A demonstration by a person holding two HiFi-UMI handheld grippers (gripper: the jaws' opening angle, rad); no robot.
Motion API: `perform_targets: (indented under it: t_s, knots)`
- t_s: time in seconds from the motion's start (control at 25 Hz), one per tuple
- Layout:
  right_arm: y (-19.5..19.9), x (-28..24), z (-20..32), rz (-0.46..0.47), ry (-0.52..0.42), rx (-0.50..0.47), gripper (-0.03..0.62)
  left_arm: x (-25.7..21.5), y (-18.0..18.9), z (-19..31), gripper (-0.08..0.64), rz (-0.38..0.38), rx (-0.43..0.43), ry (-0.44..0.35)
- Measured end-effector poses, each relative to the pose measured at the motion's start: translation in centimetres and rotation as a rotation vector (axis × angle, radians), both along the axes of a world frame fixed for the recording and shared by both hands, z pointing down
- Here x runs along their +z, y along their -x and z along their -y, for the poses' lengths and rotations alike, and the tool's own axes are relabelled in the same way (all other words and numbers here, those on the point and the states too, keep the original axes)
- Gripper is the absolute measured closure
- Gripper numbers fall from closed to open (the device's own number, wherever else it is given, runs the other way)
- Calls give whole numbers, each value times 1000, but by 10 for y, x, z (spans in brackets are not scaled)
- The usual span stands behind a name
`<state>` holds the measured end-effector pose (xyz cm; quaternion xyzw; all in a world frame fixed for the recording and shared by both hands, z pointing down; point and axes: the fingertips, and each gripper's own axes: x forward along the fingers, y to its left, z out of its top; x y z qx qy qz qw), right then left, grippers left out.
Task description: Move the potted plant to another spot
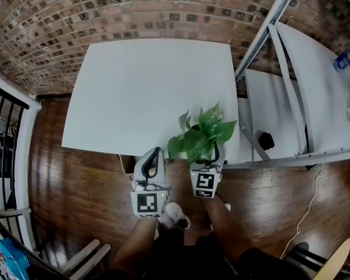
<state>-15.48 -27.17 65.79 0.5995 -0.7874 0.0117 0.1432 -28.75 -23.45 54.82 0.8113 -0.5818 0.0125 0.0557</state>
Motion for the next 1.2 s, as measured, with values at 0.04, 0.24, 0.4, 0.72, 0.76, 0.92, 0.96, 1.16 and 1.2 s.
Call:
perform_targets:
  t_s: [0.04,0.24,0.4,0.72,0.76,0.92,0.96,1.16,1.2]
  knots:
    - [-1,1,-1,3,6,-2,160,2,0,-2,543,1,0,5]
    - [-5,-6,-20,21,17,10,160,2,4,-16,543,-2,-17,16]
    - [-16,-36,-49,46,9,16,160,2,1,-28,543,18,-23,24]
    - [-26,-150,-97,119,-80,3,442,-57,-27,-57,543,5,-50,26]
    - [-29,-167,-97,115,-109,12,548,-66,-32,-60,543,7,-49,10]
    - [-41,-219,-96,118,-173,6,591,-99,-51,-73,544,-5,-33,-17]
    - [-42,-227,-96,115,-173,1,591,-107,-55,-76,543,-5,-31,-25]
    - [-47,-243,-110,123,-126,-42,591,-136,-73,-87,544,-2,-20,-67]
    - [-48,-244,-115,123,-122,-51,591,-139,-77,-90,544,-4,-17,-70]
